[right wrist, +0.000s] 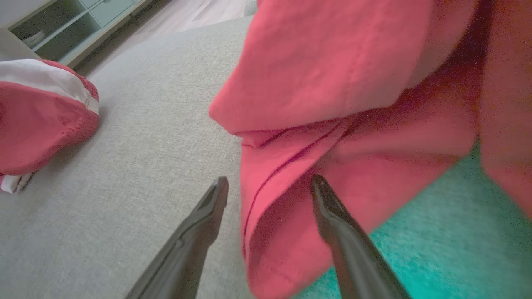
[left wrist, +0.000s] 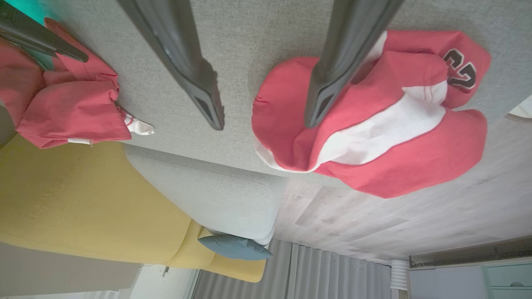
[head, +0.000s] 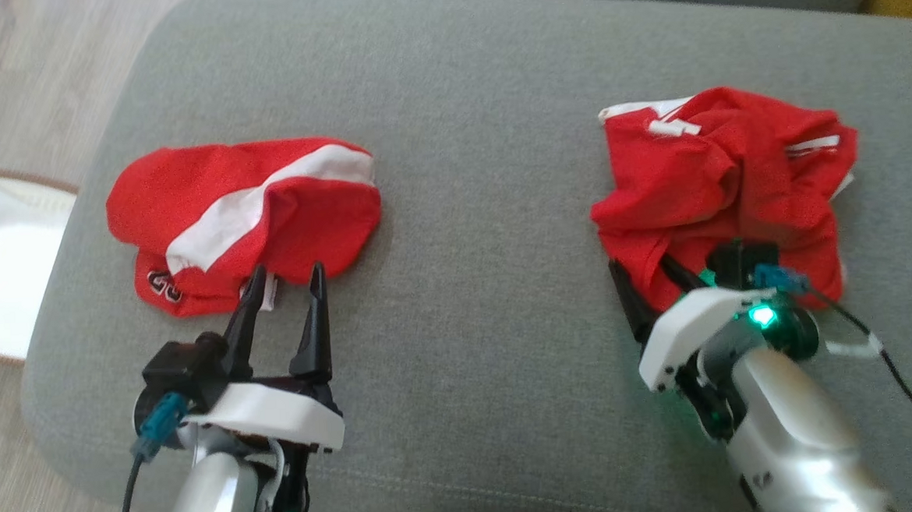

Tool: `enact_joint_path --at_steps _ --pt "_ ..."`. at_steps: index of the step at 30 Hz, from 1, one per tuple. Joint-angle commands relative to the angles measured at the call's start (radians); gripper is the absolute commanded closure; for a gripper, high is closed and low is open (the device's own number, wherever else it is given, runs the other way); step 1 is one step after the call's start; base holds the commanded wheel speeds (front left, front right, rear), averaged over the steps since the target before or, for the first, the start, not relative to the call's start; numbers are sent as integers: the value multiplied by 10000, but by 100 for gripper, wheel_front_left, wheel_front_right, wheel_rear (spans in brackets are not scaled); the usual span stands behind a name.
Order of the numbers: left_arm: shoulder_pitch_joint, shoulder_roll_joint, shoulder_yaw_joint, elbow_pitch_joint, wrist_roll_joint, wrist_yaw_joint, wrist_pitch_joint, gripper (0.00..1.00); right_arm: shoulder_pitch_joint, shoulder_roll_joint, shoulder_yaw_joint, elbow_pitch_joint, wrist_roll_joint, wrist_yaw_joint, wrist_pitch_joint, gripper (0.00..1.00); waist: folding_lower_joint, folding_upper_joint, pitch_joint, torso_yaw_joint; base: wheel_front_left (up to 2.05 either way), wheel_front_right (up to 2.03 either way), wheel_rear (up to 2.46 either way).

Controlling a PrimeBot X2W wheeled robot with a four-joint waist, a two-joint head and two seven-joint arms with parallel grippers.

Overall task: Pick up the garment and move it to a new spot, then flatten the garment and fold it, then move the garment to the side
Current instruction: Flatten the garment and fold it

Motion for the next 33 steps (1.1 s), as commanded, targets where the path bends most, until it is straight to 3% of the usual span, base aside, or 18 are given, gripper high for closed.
enact_joint_path --at_steps 1,5,6,7,8,19,33 --pt "-586 -1 344 -269 -21 -57 -53 0 -550 -14 244 -33 -89 -7 -1 0 0 0 223 149 0 0 0" --pt "-693 -14 448 -238 -17 -79 -53 0 -1007 -14 386 698 -62 -7 40 0 0 0 343 159 0 0 0" --pt "-722 -16 484 -224 -12 -79 -53 0 -1086 -14 471 850 31 -7 73 25 0 0 347 151 0 0 0" --pt "-752 -18 522 -209 -6 -76 -53 0 -1150 -14 575 973 159 -7 95 74 0 0 338 142 0 0 0" --pt "-777 -20 562 -198 2 -71 -53 0 -1198 -14 706 1069 308 -7 103 100 0 0 314 128 0 0 0" --pt "-628 -30 756 -146 7 -32 -53 0 -1905 -14 1871 646 1380 -7 -1084 100 0 0 -348 -138 0 0 0" --pt "94 -33 585 -197 -391 326 -53 0 -5220 -14 2776 -1687 3141 -7 -1524 100 0 0 -1835 -108 0 0 0"
